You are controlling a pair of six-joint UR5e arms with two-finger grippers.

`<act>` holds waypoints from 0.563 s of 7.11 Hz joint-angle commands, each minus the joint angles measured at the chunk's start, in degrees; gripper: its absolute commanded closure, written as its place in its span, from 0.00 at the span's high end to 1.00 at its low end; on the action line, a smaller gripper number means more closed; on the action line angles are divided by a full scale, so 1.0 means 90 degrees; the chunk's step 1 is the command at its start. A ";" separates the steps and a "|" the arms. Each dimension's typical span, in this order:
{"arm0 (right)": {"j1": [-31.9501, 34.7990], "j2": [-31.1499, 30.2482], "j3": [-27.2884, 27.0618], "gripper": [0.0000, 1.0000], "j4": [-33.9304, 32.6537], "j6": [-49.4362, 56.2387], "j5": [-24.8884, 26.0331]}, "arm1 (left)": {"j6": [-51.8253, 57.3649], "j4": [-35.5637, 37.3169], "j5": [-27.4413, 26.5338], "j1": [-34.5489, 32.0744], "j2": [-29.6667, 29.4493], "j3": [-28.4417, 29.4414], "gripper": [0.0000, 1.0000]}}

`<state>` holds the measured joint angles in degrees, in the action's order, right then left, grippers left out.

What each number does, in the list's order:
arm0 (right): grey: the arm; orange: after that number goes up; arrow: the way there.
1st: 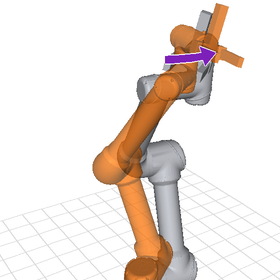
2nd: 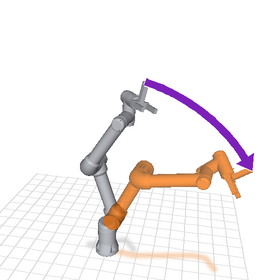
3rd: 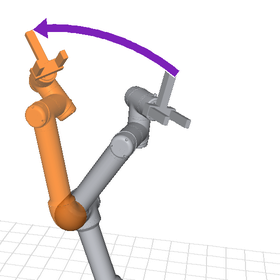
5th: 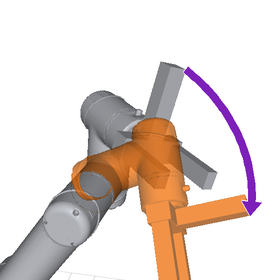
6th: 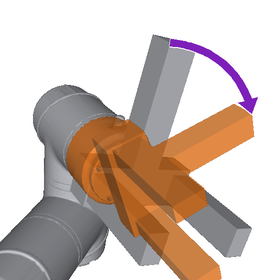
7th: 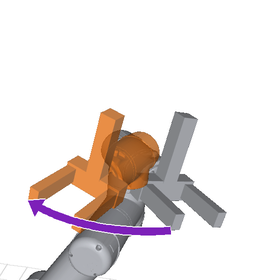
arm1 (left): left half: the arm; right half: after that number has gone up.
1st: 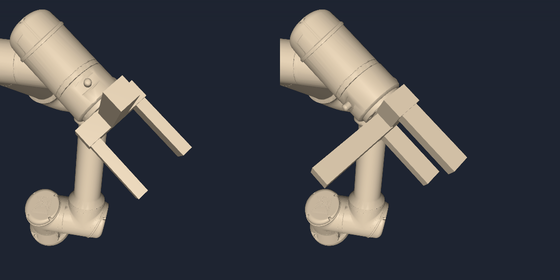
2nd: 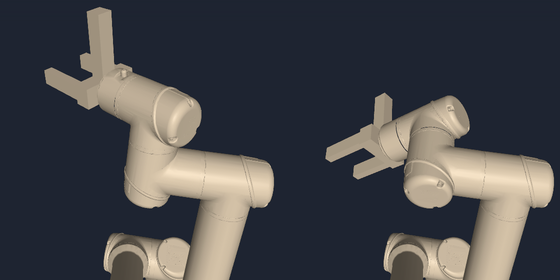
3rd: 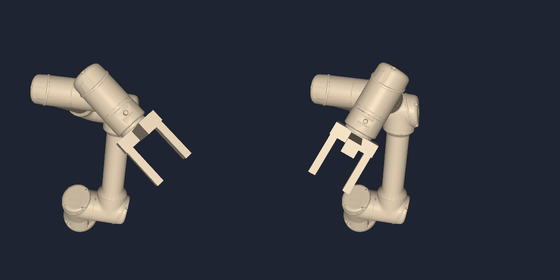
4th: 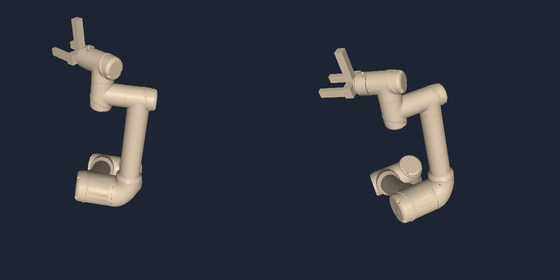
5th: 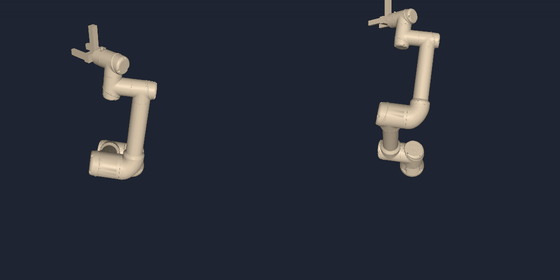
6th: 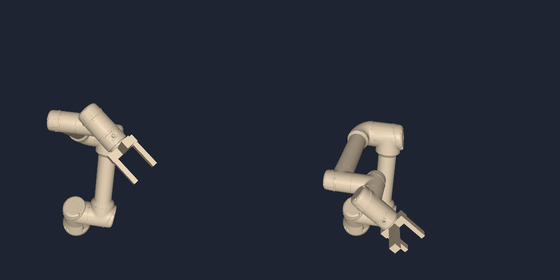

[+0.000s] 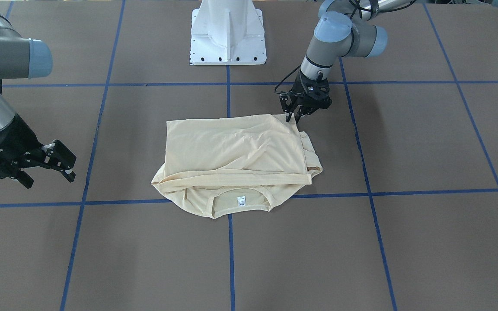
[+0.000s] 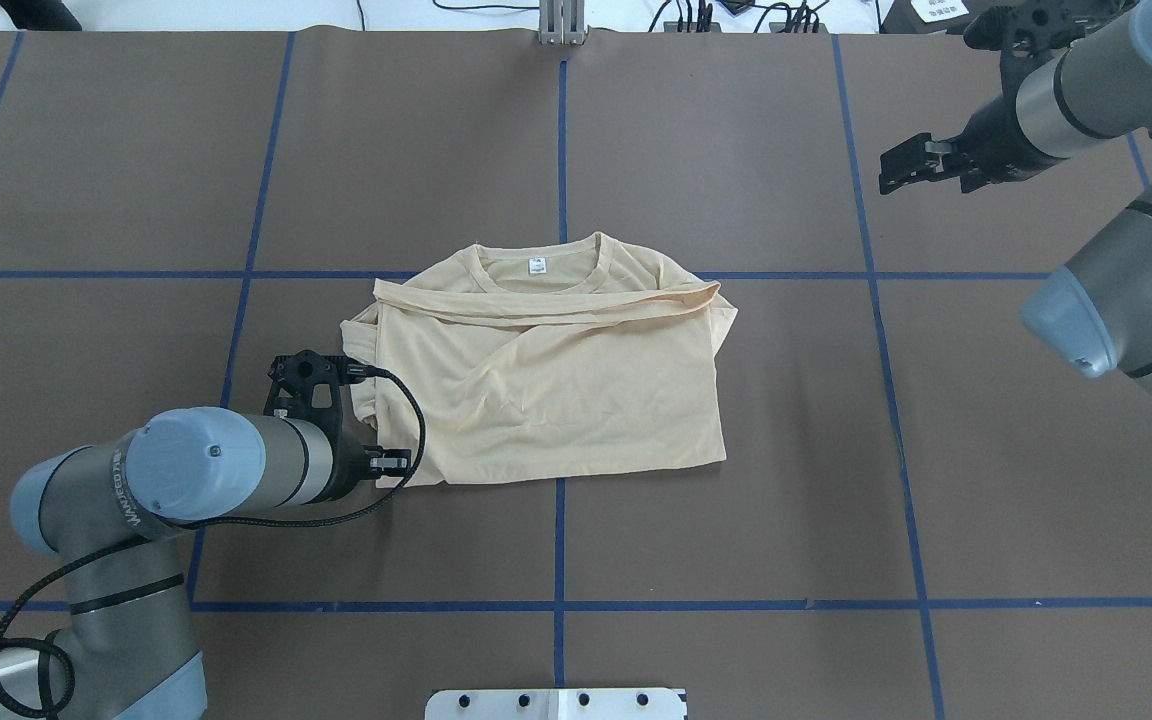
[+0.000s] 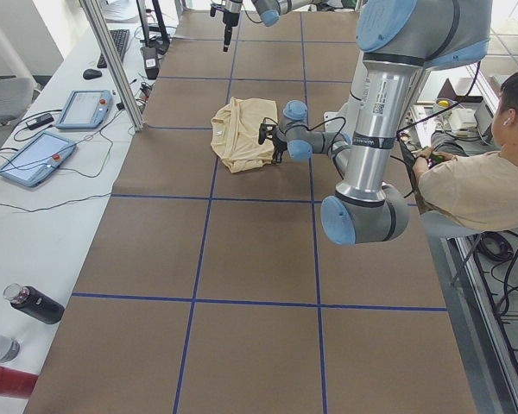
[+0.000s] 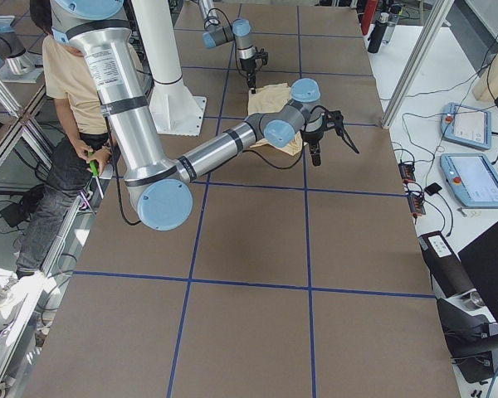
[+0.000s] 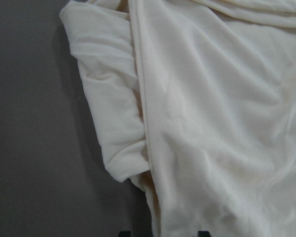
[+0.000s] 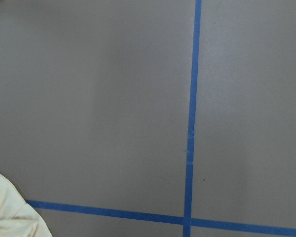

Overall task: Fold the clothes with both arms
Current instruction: 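Lower the left gripper to the shirt's side edge while the right arm withdraws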

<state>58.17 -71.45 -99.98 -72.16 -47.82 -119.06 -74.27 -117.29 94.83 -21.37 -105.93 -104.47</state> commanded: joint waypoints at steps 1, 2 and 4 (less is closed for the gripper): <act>-0.0009 0.0000 0.0005 1.00 0.0000 -0.0009 0.0006 | -0.0184 0.0015 0.0000 0.0020 -0.0046 -0.0033 0.00; -0.0018 0.0000 0.0005 1.00 0.0000 -0.0018 0.0006 | -0.0186 0.0034 -0.0010 0.0020 -0.0027 -0.0110 0.00; -0.0038 0.0068 0.0025 1.00 0.0000 -0.0057 0.0035 | 0.0086 0.0103 -0.0009 -0.0260 -0.0007 -0.0044 0.00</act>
<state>57.94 -71.16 -99.82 -72.16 -48.13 -118.91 -74.96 -116.75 94.91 -21.86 -106.18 -105.34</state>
